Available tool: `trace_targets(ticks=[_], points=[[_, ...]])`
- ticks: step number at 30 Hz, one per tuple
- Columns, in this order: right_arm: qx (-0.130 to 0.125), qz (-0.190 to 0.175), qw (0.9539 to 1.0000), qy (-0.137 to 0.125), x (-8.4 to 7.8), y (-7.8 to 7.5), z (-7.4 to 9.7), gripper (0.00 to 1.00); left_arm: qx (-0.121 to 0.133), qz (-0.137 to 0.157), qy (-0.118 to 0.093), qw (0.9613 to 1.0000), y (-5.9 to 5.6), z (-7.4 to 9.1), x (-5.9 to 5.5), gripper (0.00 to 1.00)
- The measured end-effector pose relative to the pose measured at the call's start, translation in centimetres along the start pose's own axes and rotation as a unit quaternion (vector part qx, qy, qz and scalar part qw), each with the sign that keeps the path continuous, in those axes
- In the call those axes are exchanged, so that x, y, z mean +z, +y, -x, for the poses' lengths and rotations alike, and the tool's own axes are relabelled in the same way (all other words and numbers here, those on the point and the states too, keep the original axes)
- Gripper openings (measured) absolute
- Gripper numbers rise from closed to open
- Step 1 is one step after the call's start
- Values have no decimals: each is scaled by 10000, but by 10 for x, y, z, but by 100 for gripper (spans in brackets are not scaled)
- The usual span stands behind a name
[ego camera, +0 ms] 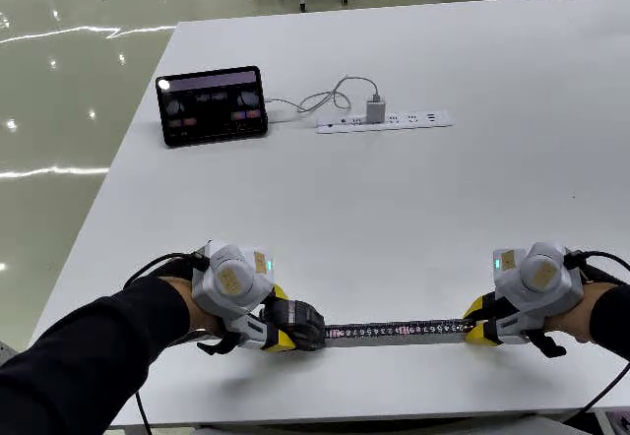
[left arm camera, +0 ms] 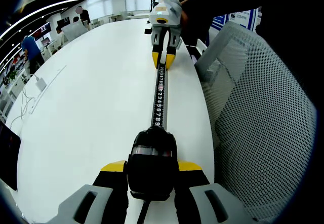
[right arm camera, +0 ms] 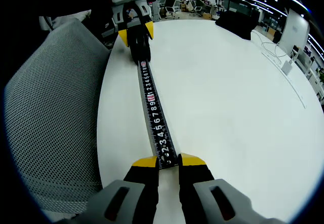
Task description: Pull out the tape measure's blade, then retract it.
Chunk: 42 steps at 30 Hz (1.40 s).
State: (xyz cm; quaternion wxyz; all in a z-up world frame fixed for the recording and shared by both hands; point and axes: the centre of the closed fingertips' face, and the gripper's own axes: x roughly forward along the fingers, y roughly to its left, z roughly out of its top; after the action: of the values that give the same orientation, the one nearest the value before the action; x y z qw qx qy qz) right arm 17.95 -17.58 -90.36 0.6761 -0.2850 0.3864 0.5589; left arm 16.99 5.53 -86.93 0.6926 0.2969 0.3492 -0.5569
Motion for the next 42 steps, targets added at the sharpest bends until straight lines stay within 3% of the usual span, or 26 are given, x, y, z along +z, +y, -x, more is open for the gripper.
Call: trace_targets(ticks=[42], points=[[-34,-69,10000,57,-15,-4,9,10,-13,-20,20,10000,0,0,0,31]])
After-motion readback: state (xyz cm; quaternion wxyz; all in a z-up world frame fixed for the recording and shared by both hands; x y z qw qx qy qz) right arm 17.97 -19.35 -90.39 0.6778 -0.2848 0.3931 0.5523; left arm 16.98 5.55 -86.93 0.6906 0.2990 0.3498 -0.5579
